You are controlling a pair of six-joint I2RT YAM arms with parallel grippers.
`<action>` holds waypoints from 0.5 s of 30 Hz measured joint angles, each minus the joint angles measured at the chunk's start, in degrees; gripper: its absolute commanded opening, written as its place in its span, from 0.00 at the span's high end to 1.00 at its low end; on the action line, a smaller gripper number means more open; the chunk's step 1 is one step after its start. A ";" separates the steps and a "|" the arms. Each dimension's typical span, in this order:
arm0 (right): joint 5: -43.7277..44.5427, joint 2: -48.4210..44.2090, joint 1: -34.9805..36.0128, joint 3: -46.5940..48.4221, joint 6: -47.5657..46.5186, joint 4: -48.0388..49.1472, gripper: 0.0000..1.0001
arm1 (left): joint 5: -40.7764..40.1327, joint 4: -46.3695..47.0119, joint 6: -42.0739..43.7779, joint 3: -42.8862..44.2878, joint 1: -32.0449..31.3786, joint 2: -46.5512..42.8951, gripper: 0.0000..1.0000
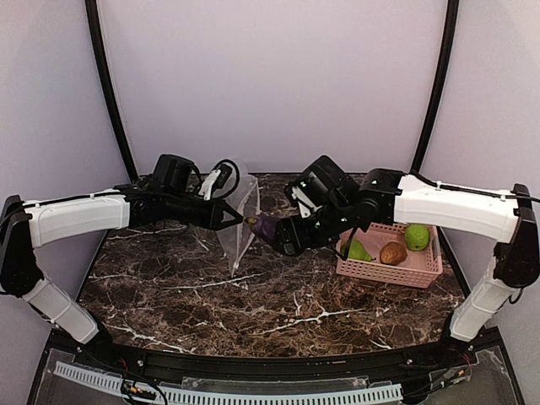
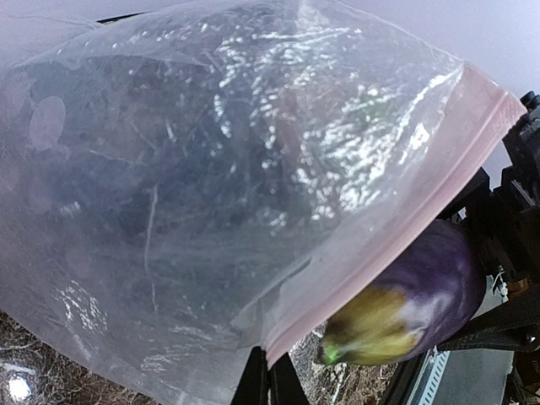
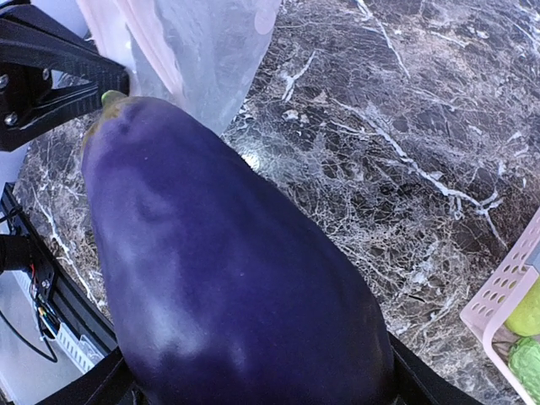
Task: Place the food in the zip-top bag and seal the zipper
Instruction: Place the fake vegetable in the zipper food storage bag.
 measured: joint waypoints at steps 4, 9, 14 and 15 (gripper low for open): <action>1.57 3.43 0.04 2.36 2.43 -0.85 0.43 | 0.00 -0.02 0.07 0.00 -0.11 0.00 0.99; 4.35 8.22 0.04 7.41 4.70 -2.45 0.42 | 0.13 -0.02 0.24 0.00 -0.57 0.00 0.99; 5.79 11.15 0.04 10.54 5.27 -3.61 0.42 | 0.66 -0.02 0.31 0.00 -1.49 0.00 0.99; 5.81 11.58 0.04 11.10 5.40 -3.82 0.42 | 0.74 -0.02 0.31 0.00 -1.62 0.00 0.99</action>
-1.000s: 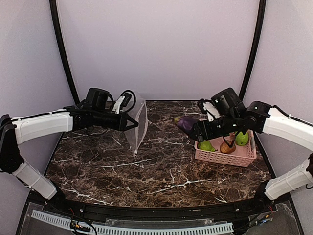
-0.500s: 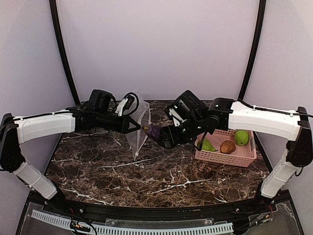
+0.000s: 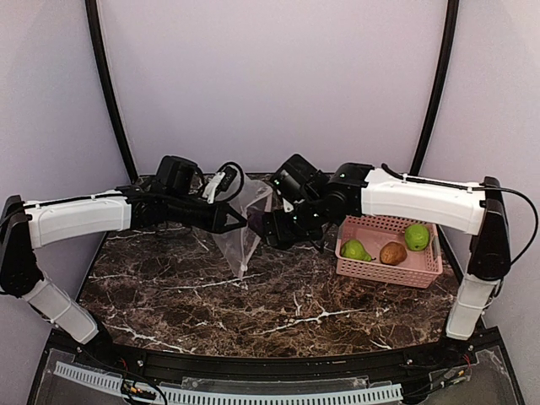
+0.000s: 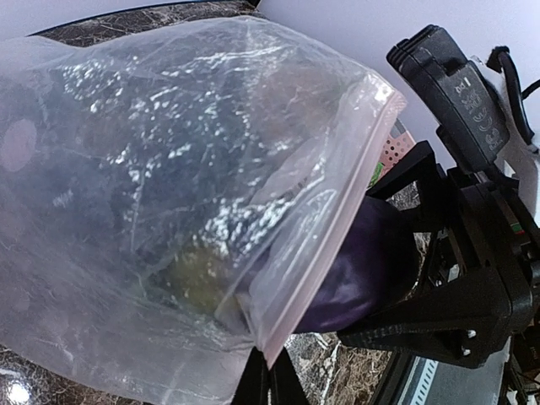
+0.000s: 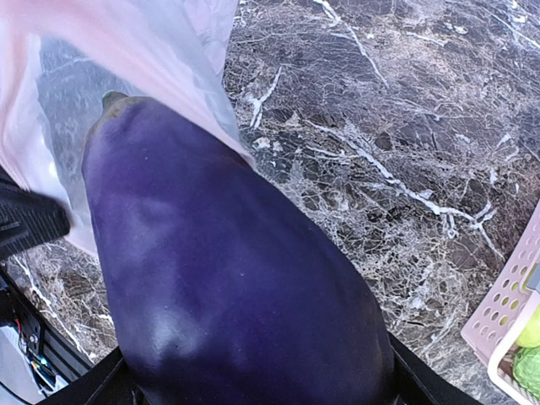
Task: Place the food in the zip-top bag and seal the zipper
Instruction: Place the fake vegetable in the zipper food storage bag.
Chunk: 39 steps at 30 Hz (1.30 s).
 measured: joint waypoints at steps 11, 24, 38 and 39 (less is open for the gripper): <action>-0.31 2.51 -0.02 3.19 0.92 -0.07 0.41 | 1.70 0.02 -0.02 0.00 -0.74 1.20 0.99; -0.44 4.57 -0.07 4.92 0.81 1.33 0.28 | 4.72 0.92 -0.57 0.00 -0.85 2.01 0.99; -5.79 4.39 -1.09 0.42 2.08 7.63 0.12 | 6.03 1.25 -2.36 0.00 -0.02 2.12 0.99; -6.16 4.37 -1.09 -0.07 2.27 8.39 0.11 | 6.43 1.36 -2.71 0.00 0.17 2.14 0.99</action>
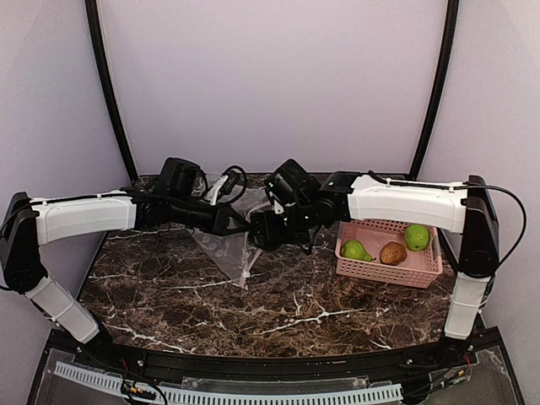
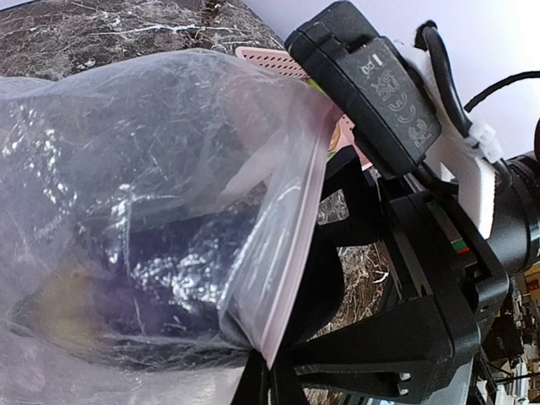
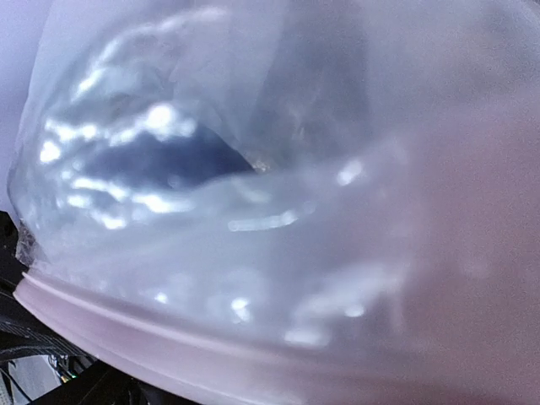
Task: Place the food in the zip-top bag and seal the zipper
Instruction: Place the fake vegetable in the zipper food storage bag.
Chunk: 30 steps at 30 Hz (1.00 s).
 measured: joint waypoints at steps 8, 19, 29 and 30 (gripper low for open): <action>-3.13 -2.56 0.00 -4.42 2.08 6.29 0.06 | 2.67 1.62 -2.08 0.00 0.85 0.37 0.99; -5.62 -5.03 0.02 -7.98 4.13 13.42 0.09 | 5.14 3.32 -4.57 0.00 1.84 1.51 0.99; -1.01 -13.46 0.02 -13.38 0.98 15.58 0.09 | 6.05 4.17 -5.01 0.00 4.20 1.46 0.99; -0.28 -15.06 0.02 -13.94 0.42 15.61 0.09 | 5.88 4.15 -4.83 0.00 4.33 1.42 0.99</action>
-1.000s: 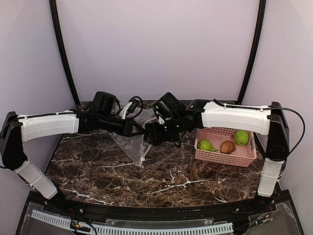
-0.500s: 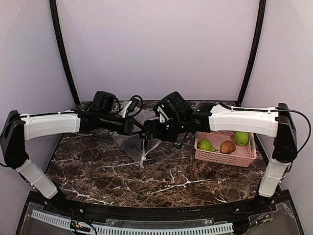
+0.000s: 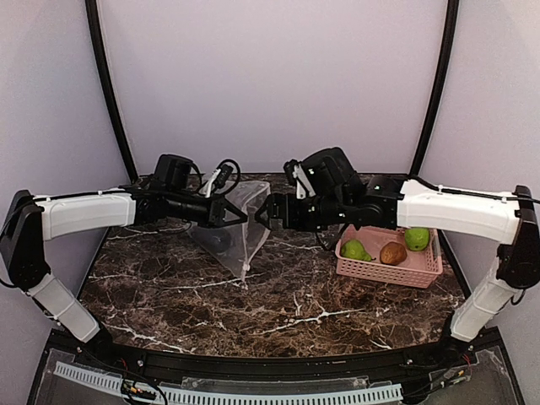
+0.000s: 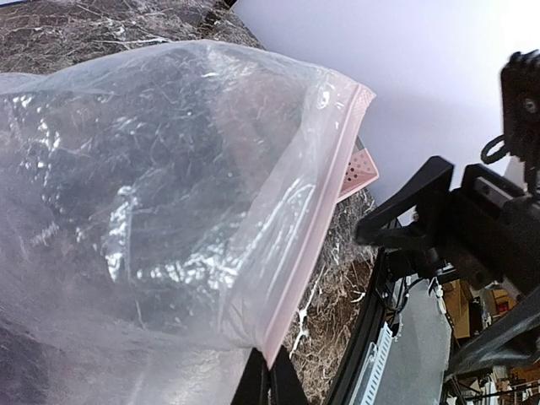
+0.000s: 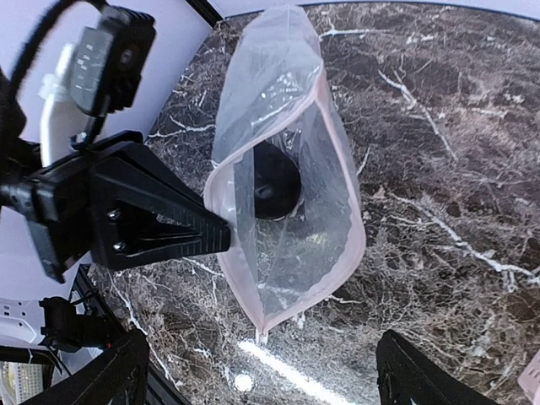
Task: Place the food in the zip-top bag and seal the zipper
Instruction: Place the fake vegetable in the zipper food storage bag, then pick up the fake fruit from the bin.
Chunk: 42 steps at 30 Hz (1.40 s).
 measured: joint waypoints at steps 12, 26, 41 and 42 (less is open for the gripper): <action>11.65 -11.89 -1.55 -2.97 -6.78 -11.13 0.08 | -3.87 -3.87 3.91 1.25 0.26 -1.64 0.99; 17.44 -17.40 -31.06 -14.84 -10.14 -24.17 0.07 | -6.56 -5.88 5.90 1.64 0.26 -3.37 0.99; 16.00 -11.06 -48.46 -20.59 -16.48 -18.78 0.15 | -6.71 -6.01 6.27 1.64 0.26 -3.37 0.99; 15.82 -10.56 -48.92 -20.76 -16.87 -18.32 0.16 | -6.69 -6.01 6.27 1.64 0.26 -3.37 0.99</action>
